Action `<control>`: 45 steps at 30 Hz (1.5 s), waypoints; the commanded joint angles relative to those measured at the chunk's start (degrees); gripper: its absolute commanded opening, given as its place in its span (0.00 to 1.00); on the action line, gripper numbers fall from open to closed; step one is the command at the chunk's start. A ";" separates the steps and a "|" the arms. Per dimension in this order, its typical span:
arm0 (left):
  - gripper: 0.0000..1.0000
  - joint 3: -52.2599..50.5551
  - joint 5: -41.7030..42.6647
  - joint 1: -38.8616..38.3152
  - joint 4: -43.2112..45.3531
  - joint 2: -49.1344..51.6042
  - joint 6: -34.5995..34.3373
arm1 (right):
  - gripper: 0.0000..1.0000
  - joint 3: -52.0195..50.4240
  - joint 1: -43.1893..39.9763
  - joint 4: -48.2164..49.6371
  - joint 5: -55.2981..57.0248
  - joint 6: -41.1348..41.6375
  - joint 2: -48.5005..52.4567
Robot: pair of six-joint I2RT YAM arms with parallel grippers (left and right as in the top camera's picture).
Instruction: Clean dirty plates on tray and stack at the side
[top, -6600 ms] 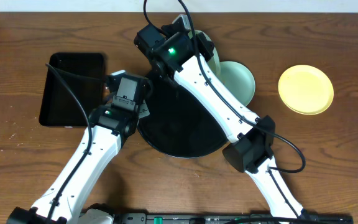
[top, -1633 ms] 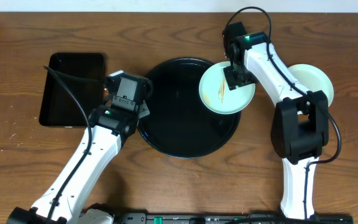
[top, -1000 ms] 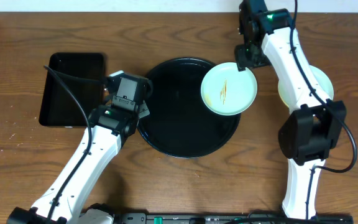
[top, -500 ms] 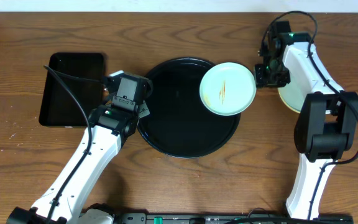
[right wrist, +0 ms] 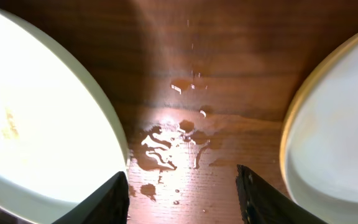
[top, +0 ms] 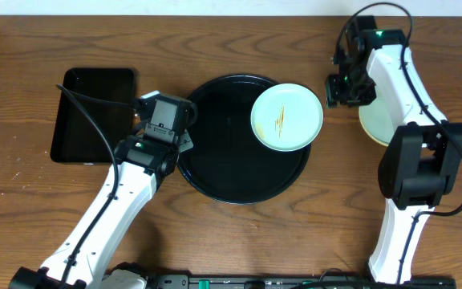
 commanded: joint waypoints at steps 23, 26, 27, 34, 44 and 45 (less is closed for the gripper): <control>0.08 -0.39 -0.15 0.28 -0.22 0.15 -0.26 | 0.67 0.94 8.41 1.25 5.27 -4.26 -0.72; 0.08 -0.39 -0.15 0.28 -0.20 0.15 -0.26 | 0.63 -1.53 7.93 3.48 5.49 -4.22 -0.70; 0.08 -0.39 -0.15 0.28 -0.20 0.15 -0.26 | 0.62 -2.27 7.76 4.09 5.49 -4.13 -0.66; 0.08 -0.39 -0.15 0.28 -0.22 0.15 -0.26 | 0.50 -6.84 7.76 7.06 5.05 -3.34 -0.66; 0.08 -0.39 -0.15 0.28 -0.24 0.15 -0.26 | 0.33 -6.91 7.65 6.45 6.99 -3.23 -0.66; 0.08 -0.39 -0.15 0.28 -0.26 0.15 -0.24 | 0.33 -7.06 7.65 6.40 7.61 -3.21 -0.63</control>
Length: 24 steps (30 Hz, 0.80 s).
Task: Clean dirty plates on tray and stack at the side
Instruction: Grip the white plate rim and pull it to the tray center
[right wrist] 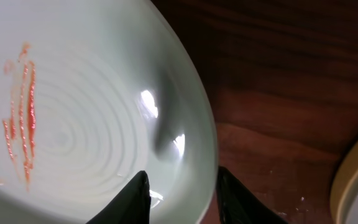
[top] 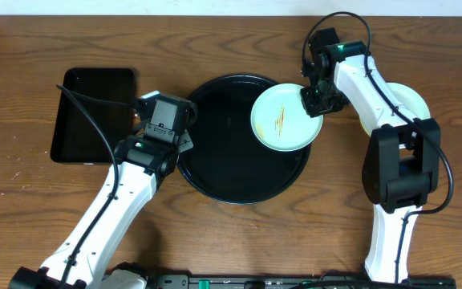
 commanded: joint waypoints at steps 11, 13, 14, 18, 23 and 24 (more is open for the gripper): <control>0.08 -0.39 -0.13 0.28 -0.17 0.13 -0.24 | 0.28 -1.88 -0.46 1.33 3.67 1.16 -0.63; 0.08 -0.39 -0.13 0.28 -0.20 0.13 -0.24 | 0.21 -2.08 -0.46 1.36 3.67 1.16 -0.63; 0.08 -0.39 -0.13 0.28 -0.20 0.13 -0.24 | 0.15 -2.08 -0.46 1.33 3.65 1.20 -0.63; 0.08 -0.39 -0.13 0.28 -0.17 0.13 -0.24 | 0.01 -2.08 -0.42 1.03 3.65 3.39 -0.63; 0.08 -0.39 -0.13 0.28 -0.17 0.13 -0.24 | 0.01 -1.99 -0.39 0.98 0.76 3.96 -1.01; 0.08 -0.39 -0.13 0.28 -0.17 0.13 -0.24 | 0.01 -1.86 -0.39 1.03 -0.74 3.96 -1.27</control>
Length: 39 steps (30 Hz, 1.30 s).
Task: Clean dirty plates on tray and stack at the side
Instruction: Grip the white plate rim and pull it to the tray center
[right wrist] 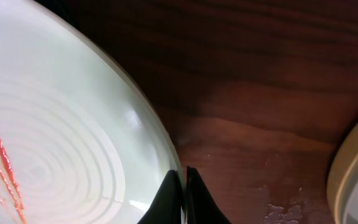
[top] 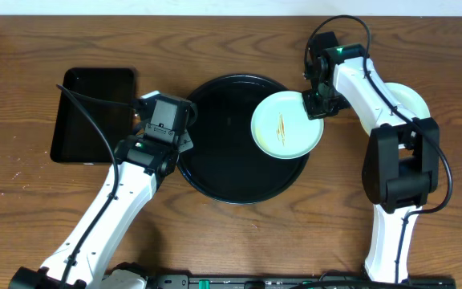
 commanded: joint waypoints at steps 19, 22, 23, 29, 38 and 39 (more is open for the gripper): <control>0.08 -0.39 -0.15 0.28 -0.15 0.13 -0.26 | 0.01 1.36 9.55 8.22 -8.22 10.62 -0.61; 0.08 -0.39 -0.15 0.28 -0.17 0.13 -0.26 | 0.01 1.33 11.43 9.03 -6.78 12.48 0.20; 0.08 -0.39 -0.15 0.28 -0.15 0.13 -0.26 | 0.01 1.33 11.91 9.33 -6.75 12.66 0.46; 0.08 -0.39 -0.15 0.28 -0.15 0.13 -0.28 | 0.01 1.05 13.20 10.32 -6.78 15.67 1.51; 0.08 -0.39 5.27 0.24 2.40 0.13 -0.24 | 0.01 0.81 13.20 11.08 -11.39 13.07 7.39; 0.08 -0.39 6.54 0.24 3.26 0.13 -0.24 | 0.01 0.81 13.20 11.28 -13.35 11.78 8.15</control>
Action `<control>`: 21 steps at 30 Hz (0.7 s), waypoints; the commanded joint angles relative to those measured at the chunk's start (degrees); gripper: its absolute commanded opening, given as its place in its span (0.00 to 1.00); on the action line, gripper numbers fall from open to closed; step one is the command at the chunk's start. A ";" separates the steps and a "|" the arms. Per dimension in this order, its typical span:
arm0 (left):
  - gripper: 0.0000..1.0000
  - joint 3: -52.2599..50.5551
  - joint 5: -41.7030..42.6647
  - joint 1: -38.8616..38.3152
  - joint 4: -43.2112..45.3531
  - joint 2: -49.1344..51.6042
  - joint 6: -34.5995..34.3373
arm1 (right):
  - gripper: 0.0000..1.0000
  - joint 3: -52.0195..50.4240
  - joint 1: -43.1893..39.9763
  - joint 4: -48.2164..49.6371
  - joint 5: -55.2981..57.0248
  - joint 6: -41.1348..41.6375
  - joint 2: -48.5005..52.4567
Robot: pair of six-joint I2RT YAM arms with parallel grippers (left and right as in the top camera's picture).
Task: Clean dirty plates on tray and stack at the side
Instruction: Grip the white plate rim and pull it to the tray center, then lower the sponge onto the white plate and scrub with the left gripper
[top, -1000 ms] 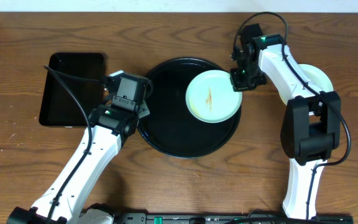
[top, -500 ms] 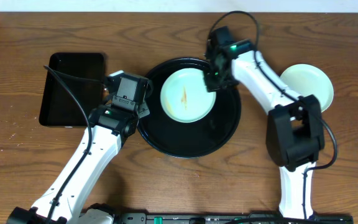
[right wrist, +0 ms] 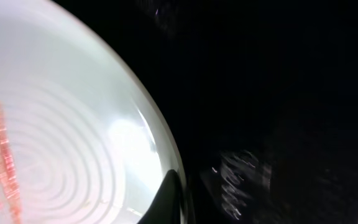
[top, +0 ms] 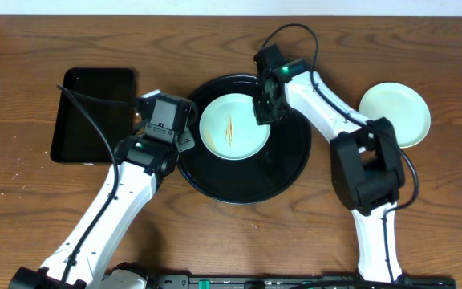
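Observation:
A pale green dirty plate [top: 233,127] with an orange streak lies inside the round black tray [top: 247,181], left of its centre. My right gripper [top: 265,112] is shut on the plate's right rim. In the right wrist view the plate [right wrist: 55,124] fills the left side, and the gripper [right wrist: 182,199] pinches its edge over the dark tray [right wrist: 278,93]. A clean plate [top: 395,114] rests on the table at the right. My left gripper [top: 167,120] hovers at the tray's left edge, its jaws hidden under the wrist.
A black rectangular tray [top: 95,112] sits at the far left, beside the left arm. The right arm stretches across from the right side of the table above the round tray's upper right.
The right gripper, still shut on the plate's rim, is now further left. The dirty plate has gone from overhanging the tray's right edge to lying inside the tray, left of centre.
At first the right gripper was open above wet table between the dirty plate and the clean one. Then it stood open around the dirty plate's right rim, and later shut on it. Now the plate lies further left, inside the tray. The left arm has stayed still.

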 commanded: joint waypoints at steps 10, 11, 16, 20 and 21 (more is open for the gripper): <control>0.08 -0.39 12.13 0.17 9.11 2.12 3.58 | 0.01 0.50 0.00 1.01 -8.41 -10.01 5.31; 0.08 -0.39 14.34 0.17 10.03 2.99 4.04 | 0.01 0.50 0.00 0.83 -8.44 -10.40 5.31; 0.08 -0.39 17.11 0.13 13.92 9.09 4.00 | 0.01 0.48 0.13 0.15 -8.28 -10.38 5.31; 0.08 -0.39 23.04 0.11 19.67 13.92 4.02 | 0.01 0.44 0.61 0.13 -8.31 -10.38 5.33; 0.08 -0.39 24.52 0.11 21.22 14.91 4.00 | 0.01 0.44 0.72 0.20 -8.28 -10.36 5.33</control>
